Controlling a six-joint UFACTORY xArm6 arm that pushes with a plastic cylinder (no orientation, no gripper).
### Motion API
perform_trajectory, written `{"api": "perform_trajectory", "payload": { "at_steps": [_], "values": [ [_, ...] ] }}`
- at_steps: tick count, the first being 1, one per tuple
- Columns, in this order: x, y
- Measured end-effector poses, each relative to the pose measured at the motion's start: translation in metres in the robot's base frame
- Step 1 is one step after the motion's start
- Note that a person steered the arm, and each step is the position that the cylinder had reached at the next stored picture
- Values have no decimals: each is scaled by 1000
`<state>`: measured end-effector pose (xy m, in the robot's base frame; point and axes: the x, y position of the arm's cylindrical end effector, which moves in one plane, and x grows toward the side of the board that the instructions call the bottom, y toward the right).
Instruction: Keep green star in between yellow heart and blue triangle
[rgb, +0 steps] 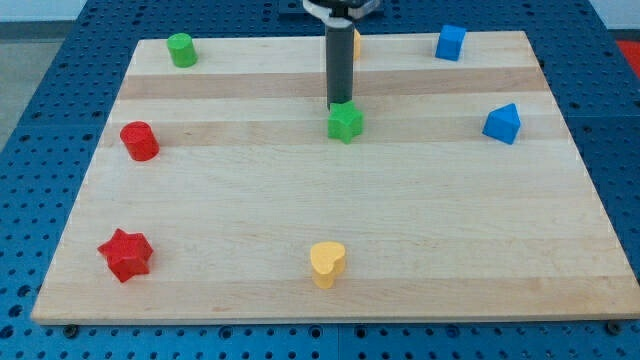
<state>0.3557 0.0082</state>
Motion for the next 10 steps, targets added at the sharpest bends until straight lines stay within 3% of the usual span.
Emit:
{"api": "perform_trajectory", "payload": {
  "at_steps": [2,3,5,8,10],
  "values": [
    [79,56],
    [79,54],
    [42,4],
    [65,-119],
    [69,-117]
  ]
}}
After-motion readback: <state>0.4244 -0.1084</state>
